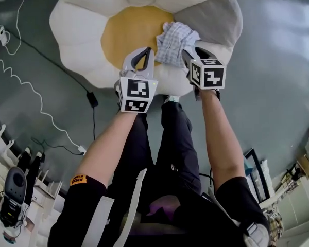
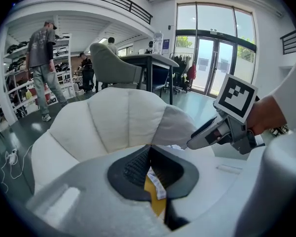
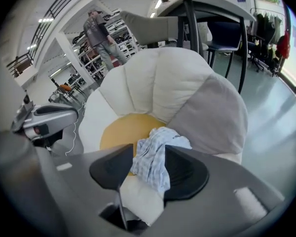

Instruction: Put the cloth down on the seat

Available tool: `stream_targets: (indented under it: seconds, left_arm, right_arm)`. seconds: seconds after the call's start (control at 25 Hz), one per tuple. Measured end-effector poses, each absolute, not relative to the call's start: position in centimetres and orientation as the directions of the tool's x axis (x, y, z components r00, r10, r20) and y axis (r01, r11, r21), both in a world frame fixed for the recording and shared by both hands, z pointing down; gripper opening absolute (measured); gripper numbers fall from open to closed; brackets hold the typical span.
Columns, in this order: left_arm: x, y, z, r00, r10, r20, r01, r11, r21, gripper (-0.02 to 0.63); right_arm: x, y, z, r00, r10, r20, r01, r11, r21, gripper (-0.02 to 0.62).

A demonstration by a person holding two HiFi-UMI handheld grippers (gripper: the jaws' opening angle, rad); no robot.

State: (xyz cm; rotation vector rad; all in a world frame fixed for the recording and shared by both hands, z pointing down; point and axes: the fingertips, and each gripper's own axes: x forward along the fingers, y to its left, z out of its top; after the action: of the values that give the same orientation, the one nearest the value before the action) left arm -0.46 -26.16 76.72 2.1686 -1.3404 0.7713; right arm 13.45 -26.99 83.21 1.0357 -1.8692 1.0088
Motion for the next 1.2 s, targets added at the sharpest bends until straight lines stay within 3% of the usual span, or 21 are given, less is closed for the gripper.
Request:
stream_targets:
  seconds: [0.28,0.44,0.92,1.2]
  left_arm:
    - [-0.4,-25.0,68.7,0.371,-0.647,0.666,-0.908,-0.402,0.116,0.000]
    - [-0.2,-24.2,64.0,0.385,-0.659,0.646,-0.909,-0.391,0.142,0.000]
    - [-0.9,-22.6,52.6,0.382,-0.703,0.601,-0.922,-0.340,0.188,0.000]
    - [-1.1,-20.8,44.5,0.395,-0.738,0.547,-0.910,-0.395,0.123,0.000]
  right_arm:
    - [12.7,-26.3,72.8,-0.397,-0.385,0.834,-0.895,0.365,-0.258,0.058]
    - [12.1,-26.1,67.5,-0.386,-0.440,0.811,-0.904,0.358,-0.236,0.002]
    - [9.8,-24.4,54.0,-0.423,-0.546,0.723,-0.885,0.421,-0.201,0.002]
    - [8.3,-21.8,46.0,-0.459,-0.596,0.659,-0.869,0.456,-0.193,0.000]
